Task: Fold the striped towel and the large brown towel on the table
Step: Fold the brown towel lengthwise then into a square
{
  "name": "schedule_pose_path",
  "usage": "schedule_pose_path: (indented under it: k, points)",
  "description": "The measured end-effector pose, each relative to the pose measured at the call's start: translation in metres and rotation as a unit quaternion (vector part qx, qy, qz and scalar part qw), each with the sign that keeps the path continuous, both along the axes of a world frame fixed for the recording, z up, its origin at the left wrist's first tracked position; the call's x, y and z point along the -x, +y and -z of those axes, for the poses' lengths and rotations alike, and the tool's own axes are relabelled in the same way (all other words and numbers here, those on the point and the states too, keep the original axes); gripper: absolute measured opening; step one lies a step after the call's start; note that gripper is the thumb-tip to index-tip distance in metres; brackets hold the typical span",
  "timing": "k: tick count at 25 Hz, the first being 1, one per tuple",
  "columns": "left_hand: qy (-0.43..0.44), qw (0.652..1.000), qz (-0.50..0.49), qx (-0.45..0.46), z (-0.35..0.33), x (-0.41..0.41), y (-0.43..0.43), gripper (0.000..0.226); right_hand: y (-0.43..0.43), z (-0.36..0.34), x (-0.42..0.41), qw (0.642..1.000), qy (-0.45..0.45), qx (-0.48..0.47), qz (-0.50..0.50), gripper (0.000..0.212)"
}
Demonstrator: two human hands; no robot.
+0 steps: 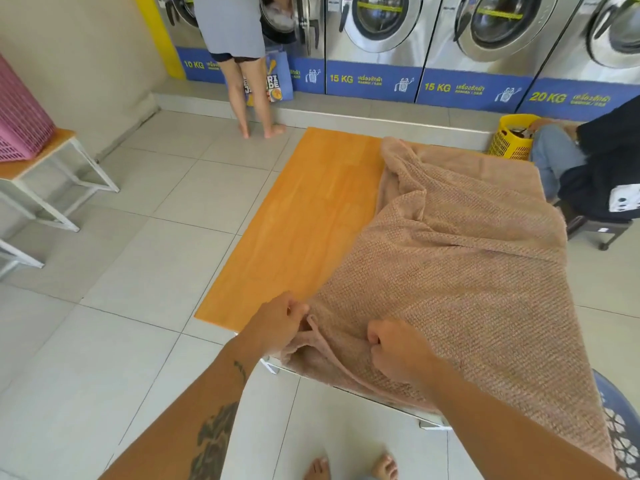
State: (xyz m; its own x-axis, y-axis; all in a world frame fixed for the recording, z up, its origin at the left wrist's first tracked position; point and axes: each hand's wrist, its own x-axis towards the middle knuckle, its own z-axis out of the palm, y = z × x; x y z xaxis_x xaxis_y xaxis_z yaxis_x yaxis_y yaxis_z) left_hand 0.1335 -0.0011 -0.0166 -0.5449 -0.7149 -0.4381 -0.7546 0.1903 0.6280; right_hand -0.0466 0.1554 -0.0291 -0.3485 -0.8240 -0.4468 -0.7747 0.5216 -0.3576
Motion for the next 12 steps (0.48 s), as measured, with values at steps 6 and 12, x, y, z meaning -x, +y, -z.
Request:
schedule_pose_path:
  k: [6, 12]
  points:
    - [0.0, 0.983, 0.083, -0.163, 0.003, -0.035, 0.018, 0.047, -0.011, -0.011, 0.012, 0.999, -0.051, 0.009, -0.006, 0.017]
    - [-0.059, 0.98, -0.082, 0.17, 0.03, -0.054, 0.045, 0.036, -0.021, -0.021, -0.011, 0.982, -0.003, -0.142, -0.125, 0.028]
